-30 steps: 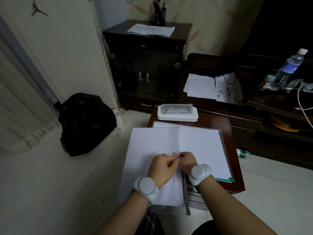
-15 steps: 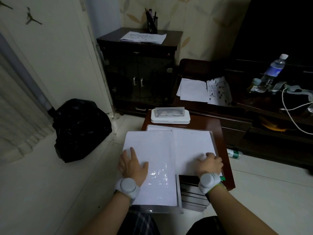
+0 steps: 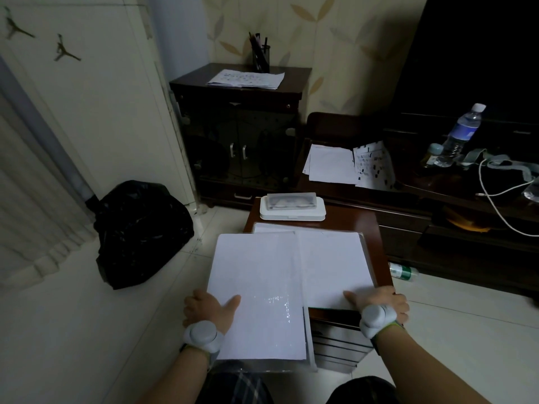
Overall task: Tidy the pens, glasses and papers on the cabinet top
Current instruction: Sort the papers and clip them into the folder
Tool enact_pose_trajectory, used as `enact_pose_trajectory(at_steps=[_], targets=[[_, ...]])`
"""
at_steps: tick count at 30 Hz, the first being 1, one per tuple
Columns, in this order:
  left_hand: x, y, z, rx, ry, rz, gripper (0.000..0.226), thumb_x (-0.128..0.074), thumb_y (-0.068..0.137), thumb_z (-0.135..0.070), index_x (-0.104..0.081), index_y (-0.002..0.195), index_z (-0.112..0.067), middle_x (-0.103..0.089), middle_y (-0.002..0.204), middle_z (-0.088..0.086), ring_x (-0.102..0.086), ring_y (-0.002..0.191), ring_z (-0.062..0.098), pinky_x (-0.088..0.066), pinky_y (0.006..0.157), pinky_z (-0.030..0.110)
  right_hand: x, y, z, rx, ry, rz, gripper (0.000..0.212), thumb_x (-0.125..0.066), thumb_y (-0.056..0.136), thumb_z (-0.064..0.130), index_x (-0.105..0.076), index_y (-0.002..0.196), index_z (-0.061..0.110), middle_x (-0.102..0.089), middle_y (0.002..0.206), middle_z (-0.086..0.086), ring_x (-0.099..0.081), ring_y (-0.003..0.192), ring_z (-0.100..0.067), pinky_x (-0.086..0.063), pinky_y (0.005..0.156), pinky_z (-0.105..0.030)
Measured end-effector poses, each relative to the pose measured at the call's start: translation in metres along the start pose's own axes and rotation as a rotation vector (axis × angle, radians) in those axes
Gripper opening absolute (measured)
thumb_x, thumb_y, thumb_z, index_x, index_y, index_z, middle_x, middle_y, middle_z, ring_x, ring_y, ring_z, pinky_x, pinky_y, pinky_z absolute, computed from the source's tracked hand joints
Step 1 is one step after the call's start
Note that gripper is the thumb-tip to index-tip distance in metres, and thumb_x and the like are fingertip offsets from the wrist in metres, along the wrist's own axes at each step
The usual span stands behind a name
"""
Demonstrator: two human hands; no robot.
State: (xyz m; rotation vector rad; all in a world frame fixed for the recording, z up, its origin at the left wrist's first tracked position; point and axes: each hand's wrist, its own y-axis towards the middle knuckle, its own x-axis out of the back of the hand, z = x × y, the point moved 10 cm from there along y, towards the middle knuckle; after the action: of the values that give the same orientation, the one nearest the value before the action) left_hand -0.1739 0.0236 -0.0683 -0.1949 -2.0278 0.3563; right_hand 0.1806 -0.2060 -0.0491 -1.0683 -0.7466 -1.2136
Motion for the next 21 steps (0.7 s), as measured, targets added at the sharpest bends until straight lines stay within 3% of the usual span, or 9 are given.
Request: enact_pose_trajectory(at_steps=[3, 6, 11, 14, 17, 19, 21], targets=[[0.001, -0.001, 0.0, 0.013, 0.053, 0.02, 0.081, -0.064, 0.075, -0.06, -0.038, 0.12, 0.001, -0.045, 0.126, 0.021, -0.046, 0.115, 0.034, -0.045, 0.092, 0.041, 0.005, -0.002, 0.002, 0.016, -0.042, -0.014, 0.087, -0.083, 0.054, 0.055, -0.047, 0.115, 0.005, -0.046, 0.117, -0.017, -0.044, 0.112, -0.032, -0.037, 0.095, -0.037], [0.006, -0.003, -0.006, 0.012, 0.065, 0.019, 0.063, -0.062, 0.085, -0.043, -0.038, 0.123, 0.002, -0.045, 0.129, 0.022, -0.045, 0.119, 0.036, -0.043, 0.096, 0.042, 0.01, -0.004, 0.007, 0.042, -0.005, -0.045, 0.072, -0.083, 0.062, 0.036, -0.046, 0.113, 0.001, -0.046, 0.118, -0.02, -0.045, 0.112, -0.035, -0.038, 0.094, -0.039], [0.012, -0.004, -0.013, -0.001, -0.126, 0.013, 0.039, -0.055, 0.089, -0.008, -0.038, 0.119, 0.009, -0.046, 0.125, 0.027, -0.05, 0.113, 0.04, -0.044, 0.091, 0.041, 0.009, 0.0, 0.007, 0.006, 0.374, 0.063, 0.046, -0.073, 0.074, 0.014, -0.048, 0.111, 0.006, -0.056, 0.116, -0.019, -0.057, 0.106, -0.038, -0.044, 0.078, -0.037], [0.017, -0.009, -0.016, -0.022, -0.195, 0.025, 0.033, -0.049, 0.088, 0.003, -0.036, 0.117, 0.012, -0.048, 0.122, 0.029, -0.053, 0.109, 0.04, -0.044, 0.088, 0.039, 0.026, -0.011, 0.001, 0.003, 0.664, 0.018, 0.033, -0.068, 0.081, 0.022, -0.057, 0.109, 0.009, -0.063, 0.107, -0.015, -0.06, 0.1, -0.035, -0.038, 0.076, -0.03], [0.02, -0.017, -0.021, -0.055, -0.245, 0.054, 0.024, -0.045, 0.089, 0.006, -0.036, 0.11, 0.007, -0.054, 0.12, 0.027, -0.056, 0.106, 0.036, -0.044, 0.087, 0.037, 0.027, -0.022, -0.011, -0.032, 0.896, 0.033, 0.037, -0.066, 0.085, 0.032, -0.06, 0.111, 0.007, -0.064, 0.11, -0.015, -0.058, 0.104, -0.034, -0.041, 0.089, -0.032], [0.021, -0.02, -0.022, -0.073, -0.261, 0.061, 0.022, -0.044, 0.088, 0.008, -0.035, 0.107, 0.004, -0.055, 0.119, 0.027, -0.056, 0.1, 0.032, -0.044, 0.086, 0.036, 0.022, -0.024, -0.017, -0.091, 1.006, 0.097, 0.044, -0.063, 0.087, 0.037, -0.059, 0.115, 0.005, -0.062, 0.119, -0.016, -0.056, 0.111, -0.033, -0.039, 0.096, -0.031], [0.019, -0.019, -0.022, -0.071, -0.266, 0.068, 0.031, -0.044, 0.088, 0.008, -0.034, 0.117, 0.01, -0.055, 0.118, 0.026, -0.056, 0.104, 0.035, -0.043, 0.084, 0.034, 0.003, -0.027, -0.017, -0.142, 1.003, 0.233, 0.054, -0.055, 0.09, 0.045, -0.054, 0.127, 0.005, -0.054, 0.132, -0.014, -0.049, 0.123, -0.03, -0.032, 0.104, -0.029]])
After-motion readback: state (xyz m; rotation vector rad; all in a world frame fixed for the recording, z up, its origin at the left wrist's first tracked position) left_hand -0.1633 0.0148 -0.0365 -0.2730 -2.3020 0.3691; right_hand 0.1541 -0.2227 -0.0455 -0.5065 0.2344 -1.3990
